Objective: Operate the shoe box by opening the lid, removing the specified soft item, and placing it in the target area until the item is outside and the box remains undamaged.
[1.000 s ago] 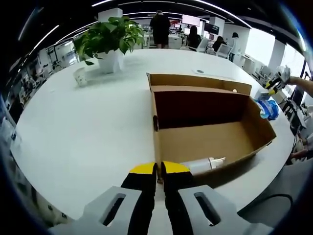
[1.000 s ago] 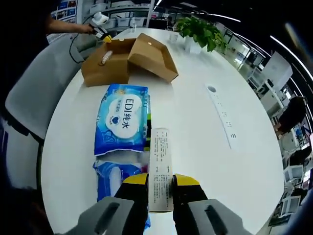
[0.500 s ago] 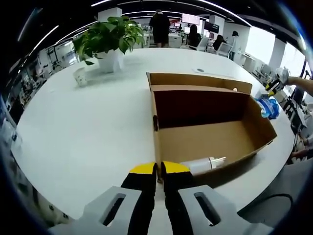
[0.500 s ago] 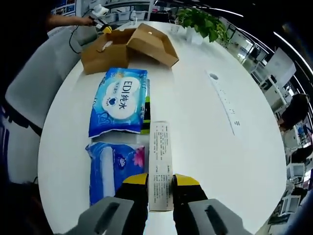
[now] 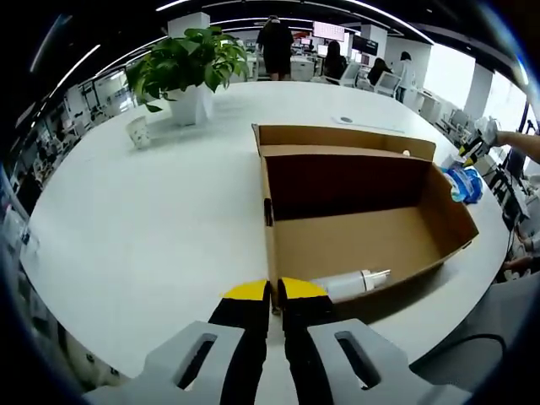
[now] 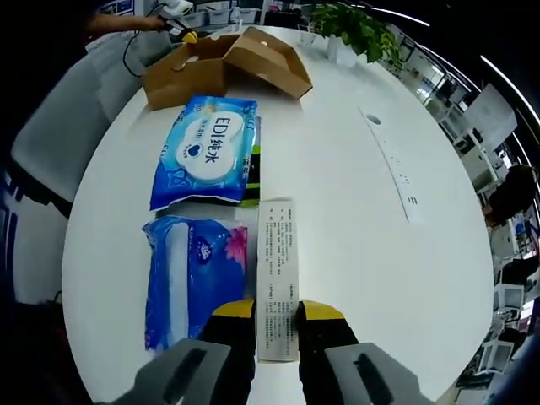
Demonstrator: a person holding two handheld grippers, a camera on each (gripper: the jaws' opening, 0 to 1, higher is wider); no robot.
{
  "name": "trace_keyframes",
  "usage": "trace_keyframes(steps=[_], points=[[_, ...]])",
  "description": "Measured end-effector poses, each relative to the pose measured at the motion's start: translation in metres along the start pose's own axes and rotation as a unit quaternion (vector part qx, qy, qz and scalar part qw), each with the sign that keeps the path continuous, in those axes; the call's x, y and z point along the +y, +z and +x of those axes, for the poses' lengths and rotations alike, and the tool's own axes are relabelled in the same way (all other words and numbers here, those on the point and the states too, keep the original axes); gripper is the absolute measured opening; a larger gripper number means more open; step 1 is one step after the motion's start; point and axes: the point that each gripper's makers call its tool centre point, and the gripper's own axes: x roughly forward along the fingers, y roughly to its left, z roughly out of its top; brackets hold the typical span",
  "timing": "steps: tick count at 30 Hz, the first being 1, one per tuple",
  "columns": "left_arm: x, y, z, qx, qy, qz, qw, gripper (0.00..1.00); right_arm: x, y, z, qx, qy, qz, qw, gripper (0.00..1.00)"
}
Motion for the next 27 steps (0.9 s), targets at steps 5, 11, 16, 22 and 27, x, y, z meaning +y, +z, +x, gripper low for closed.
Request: trace_keyframes(steps=[5, 11, 16, 22, 27], points=[[0.0003, -0.0002, 0.0000, -0.001, -0.001, 0.000, 1.0000, 0.02, -0.0008, -0.0006, 0.0001, 0.006, 0.003, -0.024, 0.9997, 0.14], [0.0005, -0.0003, -0.0001, -0.001, -0.001, 0.000, 1.0000, 0.02, -0.0022, -0.0015, 0.0006, 0.014, 0.008, -0.032, 0.9994, 0.15], [0.0006, -0.0003, -0.0002, -0.002, -0.001, -0.001, 1.0000, 0.02, -0.0026, -0.0014, 0.0010, 0.019, 0.010, -0.032, 0.9992, 0.15], [0.0009, -0.0003, -0.0003, -0.003, -0.002, -0.003, 1.0000, 0.02, -0.0048, -0.0021, 0.0021, 0.023, 0.007, -0.025, 0.9994, 0.15], [0.0010, -0.0001, -0.0005, -0.003, -0.003, -0.001, 1.0000, 0.02, -0.0083, -0.0044, 0.0037, 0.029, 0.000, -0.015, 0.9994, 0.16]])
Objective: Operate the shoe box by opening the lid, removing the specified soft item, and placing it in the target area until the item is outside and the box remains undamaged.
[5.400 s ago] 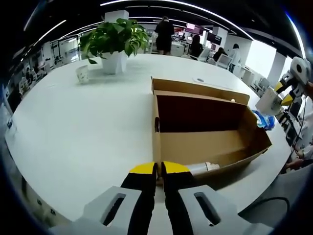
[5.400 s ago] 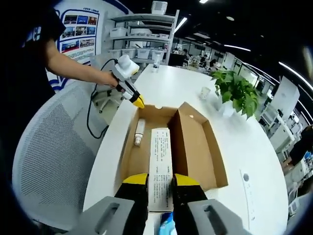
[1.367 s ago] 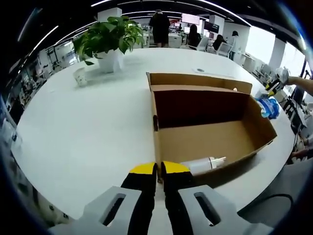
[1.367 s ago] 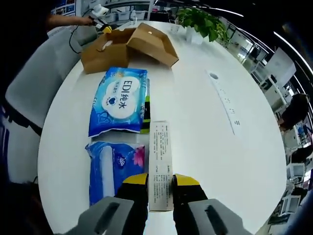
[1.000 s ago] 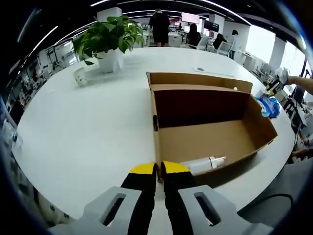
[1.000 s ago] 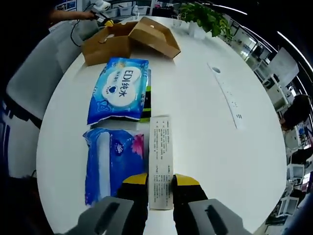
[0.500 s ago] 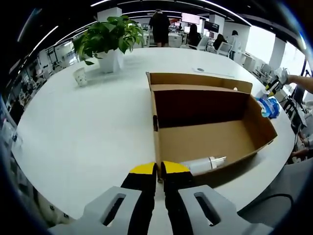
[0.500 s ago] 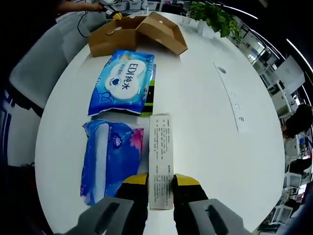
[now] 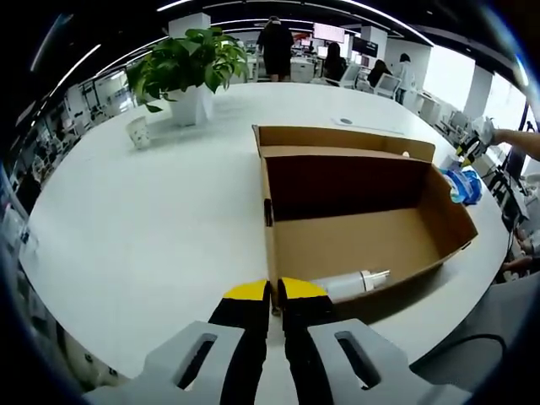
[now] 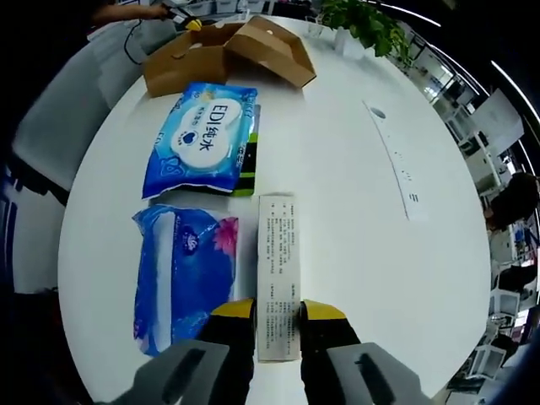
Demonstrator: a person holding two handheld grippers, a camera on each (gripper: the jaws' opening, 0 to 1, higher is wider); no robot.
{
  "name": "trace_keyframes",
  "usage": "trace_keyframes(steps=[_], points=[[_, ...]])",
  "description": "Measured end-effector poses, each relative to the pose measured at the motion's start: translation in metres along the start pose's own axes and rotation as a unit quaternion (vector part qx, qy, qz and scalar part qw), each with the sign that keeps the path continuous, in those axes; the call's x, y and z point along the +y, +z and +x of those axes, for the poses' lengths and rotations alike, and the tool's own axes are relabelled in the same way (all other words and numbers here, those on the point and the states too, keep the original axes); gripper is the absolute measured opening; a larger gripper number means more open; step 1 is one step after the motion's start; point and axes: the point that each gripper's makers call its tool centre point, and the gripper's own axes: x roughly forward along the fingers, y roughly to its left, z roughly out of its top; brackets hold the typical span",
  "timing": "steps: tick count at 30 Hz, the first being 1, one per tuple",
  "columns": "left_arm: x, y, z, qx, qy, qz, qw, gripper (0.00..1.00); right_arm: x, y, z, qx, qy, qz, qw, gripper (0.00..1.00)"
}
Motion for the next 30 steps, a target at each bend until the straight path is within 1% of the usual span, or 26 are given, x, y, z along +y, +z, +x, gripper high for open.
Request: trace_keyframes(steps=[10, 20, 27, 30], points=[[0.001, 0.000, 0.000, -0.001, 0.000, 0.001, 1.0000, 0.02, -0.004, -0.003, 0.001, 0.002, -0.003, -0.003, 1.0000, 0.17], [0.000, 0.001, 0.000, 0.000, -0.001, 0.001, 1.0000, 0.02, -0.010, -0.003, 0.001, 0.008, -0.006, -0.018, 0.9998, 0.17], [0.000, 0.001, 0.000, 0.003, -0.001, 0.002, 1.0000, 0.02, -0.011, -0.002, 0.000, 0.008, -0.010, -0.014, 0.9998, 0.17], [-0.001, 0.002, 0.001, 0.007, -0.003, 0.015, 0.9999, 0.03, -0.012, 0.001, -0.003, 0.003, -0.015, -0.008, 0.9999, 0.22]])
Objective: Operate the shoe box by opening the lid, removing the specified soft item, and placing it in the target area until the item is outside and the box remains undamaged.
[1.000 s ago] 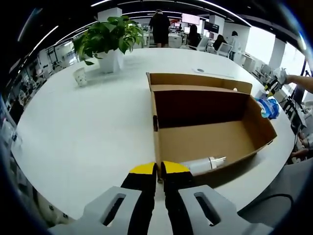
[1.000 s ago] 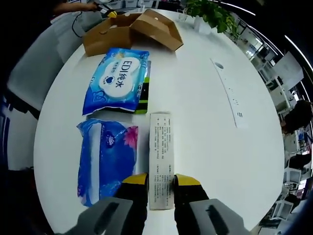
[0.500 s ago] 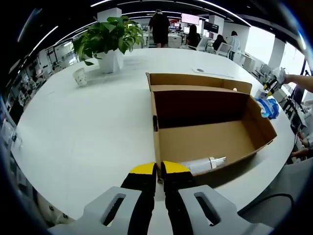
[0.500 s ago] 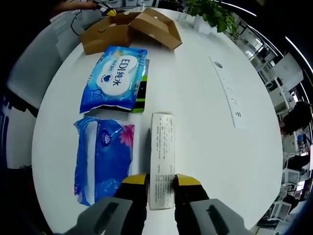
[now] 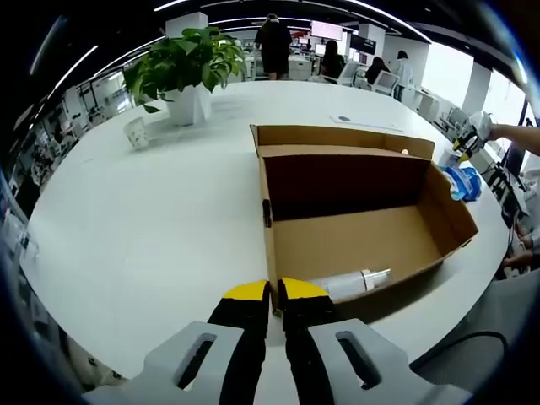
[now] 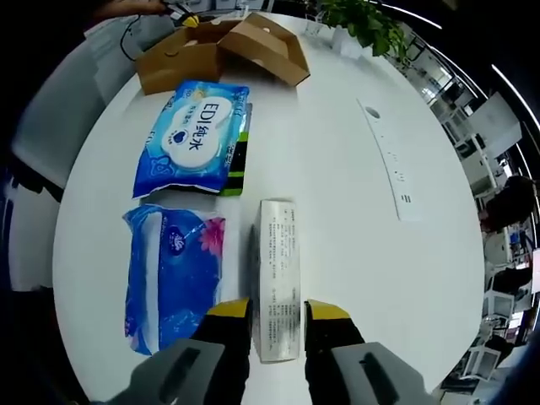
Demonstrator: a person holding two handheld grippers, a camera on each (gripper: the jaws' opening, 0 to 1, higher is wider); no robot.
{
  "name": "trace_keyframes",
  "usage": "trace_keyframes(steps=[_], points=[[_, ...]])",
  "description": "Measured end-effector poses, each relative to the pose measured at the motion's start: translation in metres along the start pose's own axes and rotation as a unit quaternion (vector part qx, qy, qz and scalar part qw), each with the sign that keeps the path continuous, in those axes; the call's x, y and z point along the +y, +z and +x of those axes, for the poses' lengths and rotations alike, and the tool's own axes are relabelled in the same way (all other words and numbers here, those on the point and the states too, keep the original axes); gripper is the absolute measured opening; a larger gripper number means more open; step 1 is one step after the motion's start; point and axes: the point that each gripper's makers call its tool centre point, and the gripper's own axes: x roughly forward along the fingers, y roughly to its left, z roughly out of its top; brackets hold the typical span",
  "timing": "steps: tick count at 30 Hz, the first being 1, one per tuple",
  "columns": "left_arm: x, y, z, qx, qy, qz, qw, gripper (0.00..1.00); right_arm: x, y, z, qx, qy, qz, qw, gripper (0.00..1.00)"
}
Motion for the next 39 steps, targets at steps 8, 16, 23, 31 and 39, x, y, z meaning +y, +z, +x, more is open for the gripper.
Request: trace_keyframes(steps=[8, 16, 23, 31, 39], points=[[-0.004, 0.006, 0.005, 0.006, -0.009, 0.042, 0.9991, 0.08, 0.000, 0.013, -0.011, -0.018, -0.016, 0.021, 0.9995, 0.26], [-0.009, 0.012, 0.004, 0.003, -0.022, 0.081, 0.9964, 0.17, 0.010, 0.028, -0.025, -0.039, -0.031, 0.069, 0.9964, 0.38], [-0.011, 0.023, -0.002, 0.008, -0.041, 0.146, 0.9884, 0.20, 0.023, 0.040, -0.038, -0.059, -0.045, 0.113, 0.9909, 0.50], [-0.026, 0.033, -0.008, 0.032, -0.106, 0.219, 0.9694, 0.30, 0.042, 0.056, -0.052, -0.084, -0.058, 0.148, 0.9838, 0.58], [-0.051, 0.029, -0.007, 0.079, -0.189, 0.316, 0.9264, 0.36, 0.061, 0.074, -0.063, -0.114, -0.073, 0.169, 0.9764, 0.69]])
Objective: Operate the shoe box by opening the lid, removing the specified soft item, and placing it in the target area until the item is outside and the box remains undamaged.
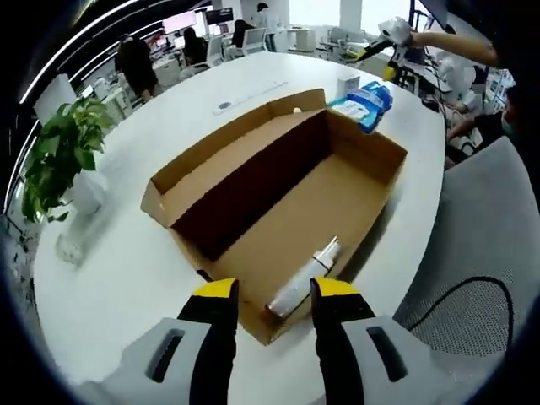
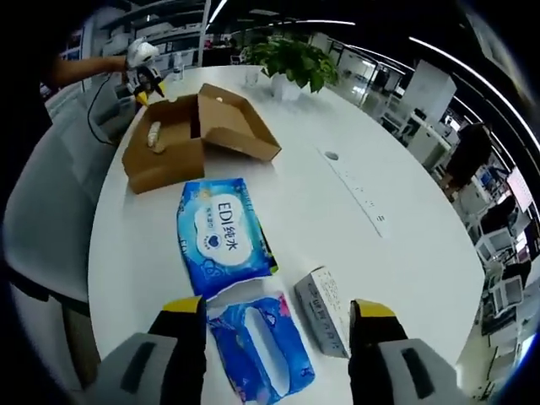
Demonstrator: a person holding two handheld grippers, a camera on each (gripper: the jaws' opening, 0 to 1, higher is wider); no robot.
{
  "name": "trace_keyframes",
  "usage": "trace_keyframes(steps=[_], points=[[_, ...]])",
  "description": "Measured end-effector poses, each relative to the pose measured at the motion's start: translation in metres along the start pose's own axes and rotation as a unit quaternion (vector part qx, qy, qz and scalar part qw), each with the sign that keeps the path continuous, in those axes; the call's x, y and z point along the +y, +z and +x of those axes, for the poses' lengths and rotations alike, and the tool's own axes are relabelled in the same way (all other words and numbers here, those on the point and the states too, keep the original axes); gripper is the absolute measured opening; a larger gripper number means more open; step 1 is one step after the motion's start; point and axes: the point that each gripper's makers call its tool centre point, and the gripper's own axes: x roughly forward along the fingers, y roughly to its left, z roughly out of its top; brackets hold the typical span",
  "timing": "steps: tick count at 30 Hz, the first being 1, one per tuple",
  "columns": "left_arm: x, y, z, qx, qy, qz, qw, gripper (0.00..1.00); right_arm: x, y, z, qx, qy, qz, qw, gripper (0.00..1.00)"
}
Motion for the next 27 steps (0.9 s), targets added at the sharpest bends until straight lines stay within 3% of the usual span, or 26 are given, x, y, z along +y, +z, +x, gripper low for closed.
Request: trace_keyframes(steps=[5, 10, 18, 24, 27], points=[[-0.003, 0.008, 0.008, 0.024, -0.032, 0.056, 0.9976, 0.37, 0.020, 0.010, -0.005, -0.020, -0.004, 0.029, 0.9994, 0.81], [-0.009, 0.011, 0.017, 0.047, -0.072, 0.084, 0.9928, 0.40, 0.038, 0.021, -0.011, -0.041, -0.010, 0.046, 0.9981, 0.84], [-0.015, 0.009, 0.034, 0.097, -0.127, 0.141, 0.9770, 0.40, 0.066, 0.031, -0.021, -0.068, -0.021, 0.072, 0.9948, 0.93], [-0.020, -0.001, 0.044, 0.142, -0.176, 0.170, 0.9592, 0.44, 0.088, 0.034, -0.026, -0.085, -0.019, 0.094, 0.9918, 0.98], [-0.019, 0.001, 0.051, 0.146, -0.188, 0.171, 0.9562, 0.43, 0.099, 0.040, -0.029, -0.103, -0.015, 0.119, 0.9874, 0.99]])
